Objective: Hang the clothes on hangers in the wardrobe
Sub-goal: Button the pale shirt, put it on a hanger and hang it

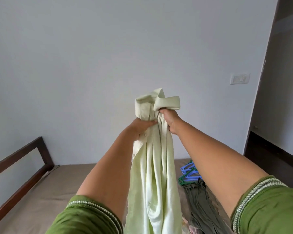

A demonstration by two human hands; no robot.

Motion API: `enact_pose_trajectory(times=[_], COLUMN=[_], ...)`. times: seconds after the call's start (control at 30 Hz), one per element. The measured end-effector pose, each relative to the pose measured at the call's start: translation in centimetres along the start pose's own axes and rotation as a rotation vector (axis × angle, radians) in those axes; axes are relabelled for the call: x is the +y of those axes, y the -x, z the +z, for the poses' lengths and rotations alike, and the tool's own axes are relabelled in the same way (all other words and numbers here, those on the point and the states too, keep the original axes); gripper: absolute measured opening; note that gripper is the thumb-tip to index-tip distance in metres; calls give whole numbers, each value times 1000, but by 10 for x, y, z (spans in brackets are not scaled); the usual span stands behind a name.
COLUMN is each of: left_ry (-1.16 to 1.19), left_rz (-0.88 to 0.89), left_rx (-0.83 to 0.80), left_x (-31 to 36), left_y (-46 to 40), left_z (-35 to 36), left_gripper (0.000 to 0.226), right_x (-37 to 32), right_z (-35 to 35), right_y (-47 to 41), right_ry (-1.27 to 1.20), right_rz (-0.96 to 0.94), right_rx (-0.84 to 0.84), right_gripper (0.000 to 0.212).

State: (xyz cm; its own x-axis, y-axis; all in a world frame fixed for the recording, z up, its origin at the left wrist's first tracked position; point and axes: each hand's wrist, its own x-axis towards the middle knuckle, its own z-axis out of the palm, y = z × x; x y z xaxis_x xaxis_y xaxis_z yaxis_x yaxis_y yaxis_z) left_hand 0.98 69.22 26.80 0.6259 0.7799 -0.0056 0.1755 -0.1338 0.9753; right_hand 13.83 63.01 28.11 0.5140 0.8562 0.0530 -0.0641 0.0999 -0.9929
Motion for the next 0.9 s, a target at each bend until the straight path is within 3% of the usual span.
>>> enact_pose_trajectory(times=[0.07, 0.2, 0.37, 0.43, 0.57, 0.63, 0.77, 0.9], left_ry=[33, 127, 192, 213, 89, -9, -90, -137], left_rz=[-15, 18, -103, -127, -196, -205, -307, -435], left_rx=[58, 125, 151, 179, 280, 289, 198, 90], left_x=[-3, -9, -19, -25, -40, -46, -47, -55], left_y=[3, 20, 61, 77, 102, 116, 146, 162], left_z=[4, 12, 22, 25, 30, 33, 30, 16], left_gripper=[37, 31, 21, 22, 41, 35, 12, 25], right_x=[5, 20, 43, 55, 79, 85, 91, 99], right_z=[-3, -13, -14, -10, -3, -2, -9, -12], right_y=[5, 16, 50, 63, 93, 110, 133, 145], right_ry=[66, 89, 11, 5, 26, 28, 72, 140], right_rz=[-9, 39, 178, 200, 252, 269, 388, 496], right_rx=[-1, -148, -398, -378, -275, -283, -397, -529], right_gripper=[20, 51, 27, 31, 18, 14, 18, 26])
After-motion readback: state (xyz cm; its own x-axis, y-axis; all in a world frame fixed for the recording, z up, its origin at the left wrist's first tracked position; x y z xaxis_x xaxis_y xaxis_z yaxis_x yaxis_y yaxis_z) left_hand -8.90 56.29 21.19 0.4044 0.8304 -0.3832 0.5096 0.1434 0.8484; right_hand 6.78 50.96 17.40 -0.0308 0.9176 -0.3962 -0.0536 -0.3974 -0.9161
